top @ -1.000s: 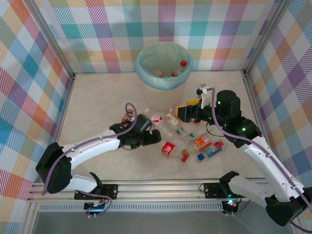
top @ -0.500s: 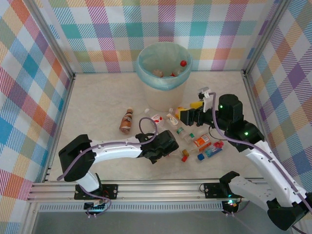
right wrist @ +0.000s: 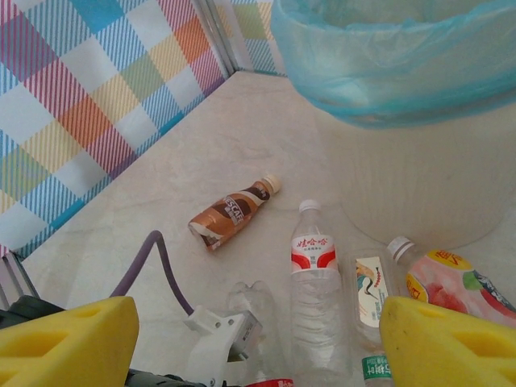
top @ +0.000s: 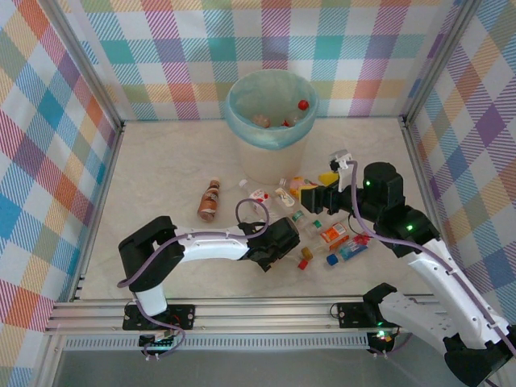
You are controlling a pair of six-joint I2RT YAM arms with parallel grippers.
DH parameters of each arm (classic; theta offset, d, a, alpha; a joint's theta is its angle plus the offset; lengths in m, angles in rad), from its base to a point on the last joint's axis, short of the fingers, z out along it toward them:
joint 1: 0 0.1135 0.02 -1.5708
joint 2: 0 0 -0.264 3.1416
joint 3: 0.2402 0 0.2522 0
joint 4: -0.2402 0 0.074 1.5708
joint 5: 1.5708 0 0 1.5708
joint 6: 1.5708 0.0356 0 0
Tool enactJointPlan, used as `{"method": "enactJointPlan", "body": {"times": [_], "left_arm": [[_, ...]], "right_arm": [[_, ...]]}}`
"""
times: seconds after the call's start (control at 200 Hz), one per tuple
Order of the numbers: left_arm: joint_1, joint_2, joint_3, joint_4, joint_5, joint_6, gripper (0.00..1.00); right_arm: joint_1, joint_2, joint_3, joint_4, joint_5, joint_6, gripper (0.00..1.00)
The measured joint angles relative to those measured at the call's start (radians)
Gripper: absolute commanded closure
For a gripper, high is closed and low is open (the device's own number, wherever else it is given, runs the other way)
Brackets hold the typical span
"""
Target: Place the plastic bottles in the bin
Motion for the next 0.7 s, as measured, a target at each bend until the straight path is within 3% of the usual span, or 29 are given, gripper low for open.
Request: {"method": "enactJointPlan", "body": {"times": [0.195,0.515,0.7], "left_arm": [[0.000,-0.024,-0.022,-0.019,-0.039,-0.004,0.34],[-0.001,-0.166,-0.033,-0.166,-0.161,0.069,0.36],[-0.040,-0.286,-0.004,-0.332,-0.326,0.172,0.34]], "right_arm": [[0.000,0.009,-0.002,0.000,0.000,0.000,0.21],[0.000,0.026,-0.006,0.005,-0.001,0.005,0.22],[0.000,0.045,-0.006,0.031,-0.016,0.027,0.22]]}}
